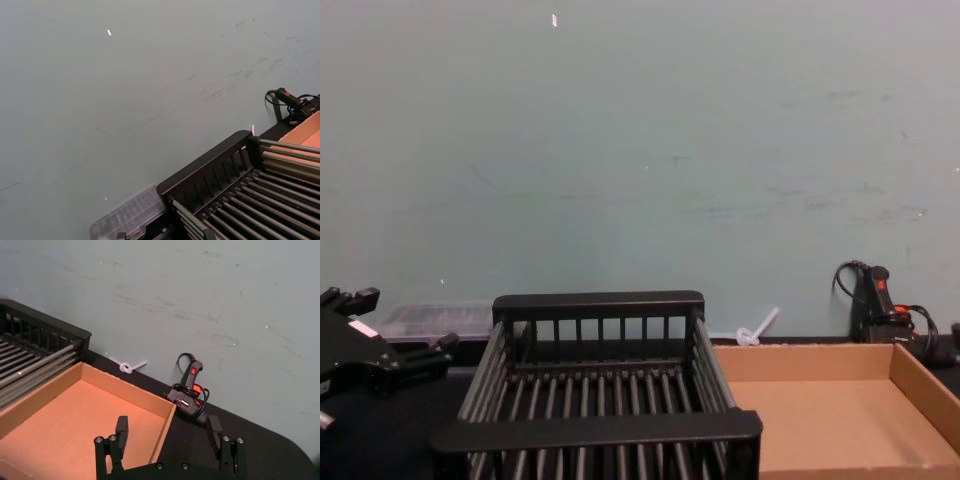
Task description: Pick up the white tape and place it into the black box , Pick up the silver tape and place it into the brown box.
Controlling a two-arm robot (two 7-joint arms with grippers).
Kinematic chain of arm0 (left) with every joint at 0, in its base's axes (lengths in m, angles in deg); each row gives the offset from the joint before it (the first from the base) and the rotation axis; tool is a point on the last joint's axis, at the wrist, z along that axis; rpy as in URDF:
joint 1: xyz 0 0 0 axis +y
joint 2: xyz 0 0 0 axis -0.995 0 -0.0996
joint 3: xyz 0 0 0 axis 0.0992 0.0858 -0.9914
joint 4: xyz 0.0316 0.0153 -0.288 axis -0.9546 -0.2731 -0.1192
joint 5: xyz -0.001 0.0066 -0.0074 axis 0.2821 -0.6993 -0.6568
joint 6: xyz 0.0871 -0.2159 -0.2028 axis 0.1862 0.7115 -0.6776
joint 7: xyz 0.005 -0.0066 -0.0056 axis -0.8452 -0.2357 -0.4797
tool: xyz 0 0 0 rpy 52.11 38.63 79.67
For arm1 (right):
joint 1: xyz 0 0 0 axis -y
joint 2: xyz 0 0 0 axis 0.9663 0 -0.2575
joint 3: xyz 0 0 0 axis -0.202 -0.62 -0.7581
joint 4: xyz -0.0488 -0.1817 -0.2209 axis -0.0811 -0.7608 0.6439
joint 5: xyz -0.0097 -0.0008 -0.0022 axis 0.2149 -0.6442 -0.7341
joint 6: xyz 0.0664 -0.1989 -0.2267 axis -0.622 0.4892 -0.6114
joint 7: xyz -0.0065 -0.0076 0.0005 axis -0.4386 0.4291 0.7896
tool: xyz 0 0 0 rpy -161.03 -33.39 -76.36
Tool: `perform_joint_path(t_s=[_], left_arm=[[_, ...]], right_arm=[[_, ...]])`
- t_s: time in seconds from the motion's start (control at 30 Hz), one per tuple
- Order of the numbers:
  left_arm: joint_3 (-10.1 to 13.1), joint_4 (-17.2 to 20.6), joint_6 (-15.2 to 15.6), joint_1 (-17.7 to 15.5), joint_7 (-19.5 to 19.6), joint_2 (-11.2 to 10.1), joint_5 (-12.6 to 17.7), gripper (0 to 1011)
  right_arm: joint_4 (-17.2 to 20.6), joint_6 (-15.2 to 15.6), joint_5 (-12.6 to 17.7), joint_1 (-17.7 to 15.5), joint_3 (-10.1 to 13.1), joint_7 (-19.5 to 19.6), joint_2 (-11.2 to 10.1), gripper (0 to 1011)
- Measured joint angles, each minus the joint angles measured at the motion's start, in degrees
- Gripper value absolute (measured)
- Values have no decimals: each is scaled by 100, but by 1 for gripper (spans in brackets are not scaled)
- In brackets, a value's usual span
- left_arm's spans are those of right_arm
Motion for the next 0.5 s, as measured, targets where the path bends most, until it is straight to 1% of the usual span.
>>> perform_joint_path(t_s=[0.07, 0.1, 0.17, 0.27, 0.5], left_arm=[[0, 0, 0, 0, 0, 0, 0, 1001], [0, 0, 0, 0, 0, 0, 0, 1001], [0, 0, 0, 0, 0, 0, 0, 1001], [0, 0, 0, 0, 0, 0, 0, 1001], [0, 0, 0, 0, 0, 0, 0, 1001]], right_arm=[[114, 98, 78, -71, 73, -39, -40, 1000], [257, 229, 173, -157, 156, -87, -91, 1000], [388, 380, 260, -246, 224, -131, -147, 1000], [714, 722, 439, -481, 387, -256, -288, 1000], [1217, 1245, 794, -939, 694, -509, -524, 1000]])
